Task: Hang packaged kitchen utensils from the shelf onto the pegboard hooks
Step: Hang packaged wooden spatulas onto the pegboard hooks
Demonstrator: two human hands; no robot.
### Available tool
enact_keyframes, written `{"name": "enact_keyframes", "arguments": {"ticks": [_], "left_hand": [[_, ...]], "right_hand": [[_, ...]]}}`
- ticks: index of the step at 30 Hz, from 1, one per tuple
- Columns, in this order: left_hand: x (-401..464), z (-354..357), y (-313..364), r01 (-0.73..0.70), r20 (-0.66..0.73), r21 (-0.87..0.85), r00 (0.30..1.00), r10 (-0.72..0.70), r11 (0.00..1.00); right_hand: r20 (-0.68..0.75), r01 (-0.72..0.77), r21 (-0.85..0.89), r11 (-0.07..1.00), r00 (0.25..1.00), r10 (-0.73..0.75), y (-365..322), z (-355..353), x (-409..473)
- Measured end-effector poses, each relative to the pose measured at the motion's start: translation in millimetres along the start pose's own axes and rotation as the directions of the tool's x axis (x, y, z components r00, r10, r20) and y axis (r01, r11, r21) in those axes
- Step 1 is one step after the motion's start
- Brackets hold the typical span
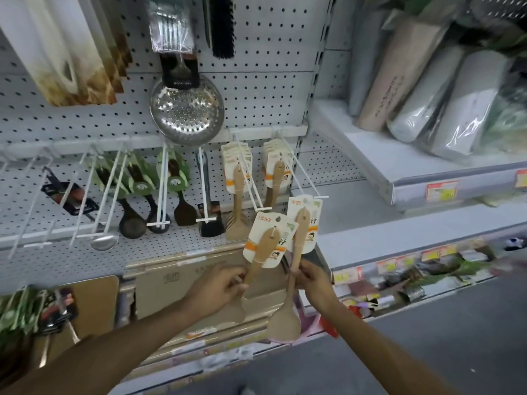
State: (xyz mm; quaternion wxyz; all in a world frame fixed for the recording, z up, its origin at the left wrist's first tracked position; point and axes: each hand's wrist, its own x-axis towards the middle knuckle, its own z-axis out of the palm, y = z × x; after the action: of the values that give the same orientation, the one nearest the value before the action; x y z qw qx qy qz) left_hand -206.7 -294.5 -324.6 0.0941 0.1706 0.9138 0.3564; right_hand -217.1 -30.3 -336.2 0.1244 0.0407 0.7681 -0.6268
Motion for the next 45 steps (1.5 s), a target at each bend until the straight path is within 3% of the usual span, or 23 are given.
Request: {"name": "enact_keyframes", "arguments": {"ticks": [10,14,19,21,24,27,29,33,38,40,45], "left_hand": [[-12,-2,-1,0.027,-0.032,-0.002,0.999,-0.028,1.0],[-17,-5,-2,0.056,-0.058,-0.017,0.997,-0.057,0.998],[-21,-11,-3,0.107,-0.1,-0.002,0.989,-0.107,0.994],[-21,-12,-3,0.119,-0.109,-0.023,0.987,-0.121,0.993],[-22,-10,-5,0.139,-0.102,-0.028,0.985,-0.142,0.99],[-21,-6,-6,0.153,-0.084,-0.013,0.984,-0.154,0.988],[-20,-5,-6,0.158,-0.079,-0.011,0.984,-0.158,0.987],[-19,0,-5,0.169,-0.075,-0.004,0.983,-0.169,0.986],[-18,17,-5,0.19,-0.038,0.002,0.981,-0.19,0.982],[-16,22,-3,0.19,-0.042,0.007,0.981,-0.19,0.982],[-7,31,0,0.205,-0.083,-0.064,0.974,-0.21,0.977]], "right_hand": [[-0.025,-0.019,-0.074,0.997,1.0,0.017,8,-10,66],[-0.099,-0.054,-0.097,0.994,0.994,0.044,-17,-5,86],[-0.143,-0.054,-0.029,0.998,0.988,0.049,-30,0,108],[-0.172,-0.004,-0.018,1.0,0.985,0.001,-25,0,115],[-0.23,0.059,-0.178,0.982,0.968,-0.1,-17,3,122],[-0.195,0.091,-0.221,0.971,0.971,-0.136,-9,2,121],[-0.277,0.086,-0.232,0.969,0.949,-0.15,-10,6,116],[-0.133,0.096,-0.246,0.964,0.982,-0.131,-18,4,87],[0.152,0.186,-0.269,0.945,0.977,-0.149,-11,24,44],[0.213,0.168,-0.195,0.966,0.969,-0.126,-5,33,30],[0.202,0.094,0.078,0.993,0.973,-0.108,-15,54,11]]}}
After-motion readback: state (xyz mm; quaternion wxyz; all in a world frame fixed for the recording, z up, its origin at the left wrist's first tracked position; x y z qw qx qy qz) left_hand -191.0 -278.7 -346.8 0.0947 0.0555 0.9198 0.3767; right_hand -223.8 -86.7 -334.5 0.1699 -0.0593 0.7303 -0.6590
